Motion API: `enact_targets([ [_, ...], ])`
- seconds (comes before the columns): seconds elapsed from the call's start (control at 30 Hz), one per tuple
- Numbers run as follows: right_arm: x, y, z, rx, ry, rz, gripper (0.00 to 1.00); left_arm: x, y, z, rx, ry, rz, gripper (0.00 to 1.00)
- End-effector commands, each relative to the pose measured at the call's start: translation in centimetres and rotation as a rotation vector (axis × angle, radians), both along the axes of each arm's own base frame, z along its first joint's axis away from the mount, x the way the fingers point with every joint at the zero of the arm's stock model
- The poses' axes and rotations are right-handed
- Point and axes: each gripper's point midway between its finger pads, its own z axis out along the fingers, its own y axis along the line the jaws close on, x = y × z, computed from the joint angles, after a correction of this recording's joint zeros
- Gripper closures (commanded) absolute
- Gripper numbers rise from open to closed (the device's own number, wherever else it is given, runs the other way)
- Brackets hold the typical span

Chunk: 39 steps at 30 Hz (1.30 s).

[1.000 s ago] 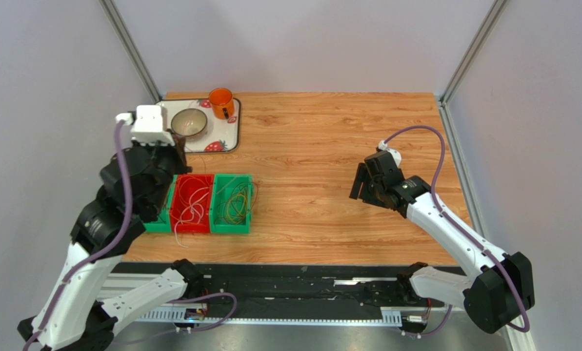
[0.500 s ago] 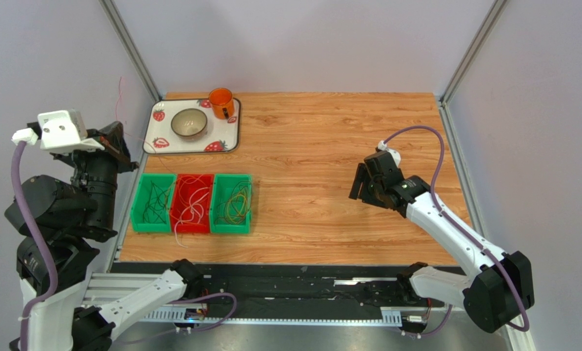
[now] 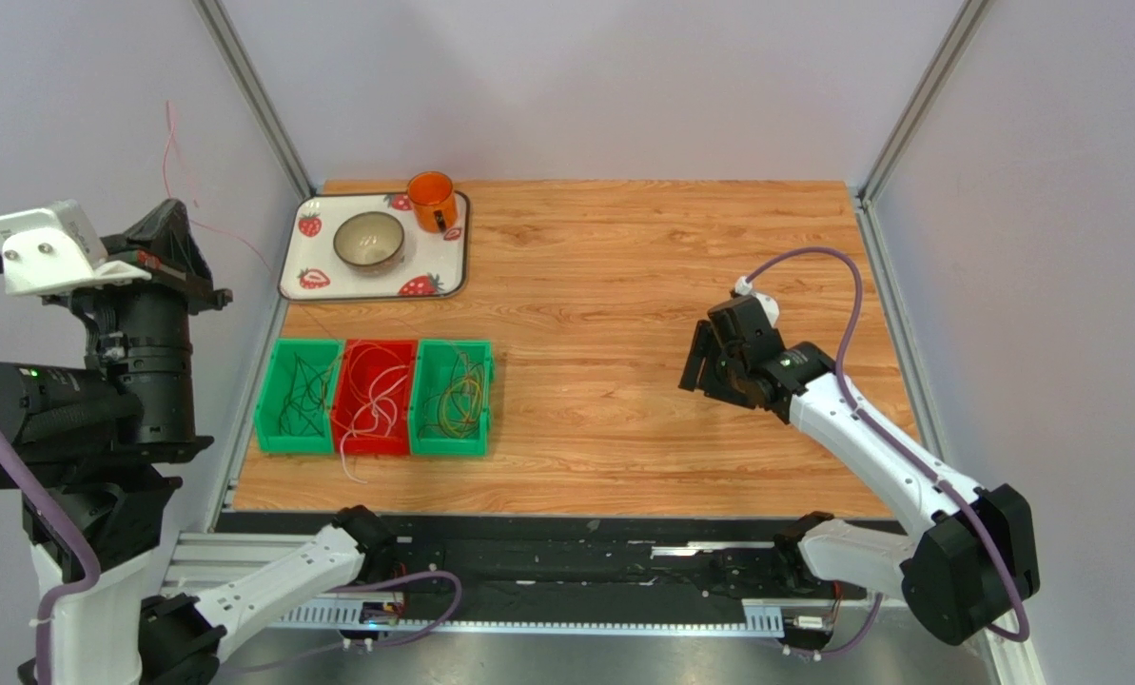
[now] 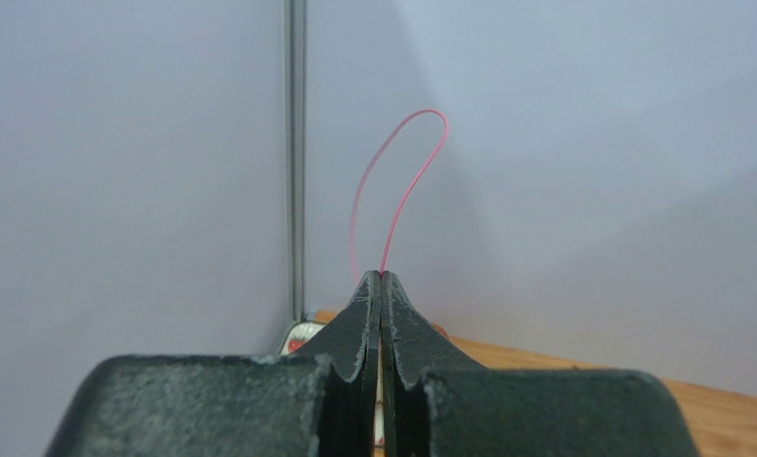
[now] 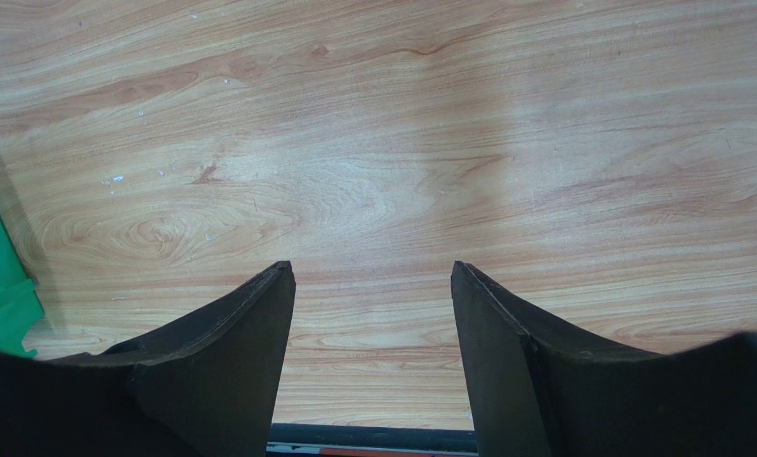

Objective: Untangle the cables

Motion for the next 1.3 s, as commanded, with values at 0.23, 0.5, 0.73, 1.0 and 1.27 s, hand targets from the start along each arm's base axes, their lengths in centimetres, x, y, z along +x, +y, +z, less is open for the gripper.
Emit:
enact_targets([
  [0.23,0.9,0.8,-0.5,0.037,-0.014,-0.004,0.35,4.7,-2.9,-3.5,0.098,0.122,0.049,1.0],
  [0.5,0.6,0.0,-0.7,-0.015,-0.008,0.015,0.35,6.8,-5.5,-11.1,-0.023,0.233,-0.01,1.0],
  [0.73,0.7,1.2,-1.3,0.043,0.01,0.019,0.35,9.8,-7.1,-18.7,0.014,0.489,0.095,1.0],
  [1.0,0.5,-0.1,-1.3,-0.028,-0.006,0.022,0.35,8.9,-8.5,-14.7,-0.03,0.362,-0.078,1.0],
  [1.27,0.5,1.2,-2.1,0.041,0.016,0.026,0.35,7.2,-8.6,-5.4,-0.013,0.149,-0.183,1.0],
])
